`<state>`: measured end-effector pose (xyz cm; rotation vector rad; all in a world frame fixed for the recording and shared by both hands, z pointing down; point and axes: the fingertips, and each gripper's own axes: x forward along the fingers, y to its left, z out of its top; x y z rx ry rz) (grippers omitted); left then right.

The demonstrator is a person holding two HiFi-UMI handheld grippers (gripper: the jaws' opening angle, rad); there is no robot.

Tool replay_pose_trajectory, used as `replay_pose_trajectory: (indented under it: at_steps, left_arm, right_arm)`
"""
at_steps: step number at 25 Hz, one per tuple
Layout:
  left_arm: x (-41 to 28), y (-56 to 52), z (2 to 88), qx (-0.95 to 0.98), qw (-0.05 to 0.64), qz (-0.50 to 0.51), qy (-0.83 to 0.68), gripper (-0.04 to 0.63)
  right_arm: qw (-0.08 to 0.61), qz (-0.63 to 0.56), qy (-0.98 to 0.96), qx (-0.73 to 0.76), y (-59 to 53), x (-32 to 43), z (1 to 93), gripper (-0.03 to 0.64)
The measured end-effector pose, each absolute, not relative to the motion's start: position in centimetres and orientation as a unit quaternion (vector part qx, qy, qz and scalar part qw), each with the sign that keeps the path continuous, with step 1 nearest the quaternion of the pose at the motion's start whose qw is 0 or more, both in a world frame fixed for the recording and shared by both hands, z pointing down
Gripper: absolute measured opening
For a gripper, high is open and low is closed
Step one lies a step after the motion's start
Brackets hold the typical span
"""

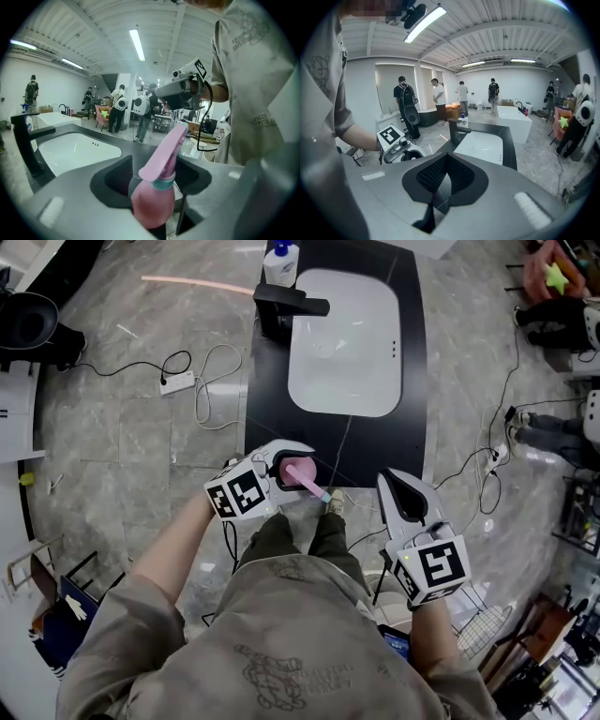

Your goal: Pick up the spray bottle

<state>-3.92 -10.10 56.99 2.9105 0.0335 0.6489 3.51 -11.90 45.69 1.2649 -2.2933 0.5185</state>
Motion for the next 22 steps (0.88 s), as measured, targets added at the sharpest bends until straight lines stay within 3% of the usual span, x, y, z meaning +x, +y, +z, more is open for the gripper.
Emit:
replay_pose_trajectory:
  at_steps: [4, 8, 22]
  left_arm:
    - [-2.9, -10.4, 56.8, 0.976, 0.080, 0.201, 0.004, 0.232]
    - [-2.3, -10.6, 56.5, 0.979, 0.088, 0.186, -0.008, 0.141]
    - [-3.5, -12.1, 54.0, 0.975, 0.095, 0.176, -0.095, 0.137]
  right_arm:
    - [0.236, 0.192, -0.834, 0.460, -11.7, 3.8, 46.0, 0.028]
    - [0.236, 0.192, -0.836, 0.457, -11.7, 4.0, 46.2, 0.028]
    - [0.216, 0.165, -0.849, 0.453, -11.8, 4.6, 44.4, 0.028]
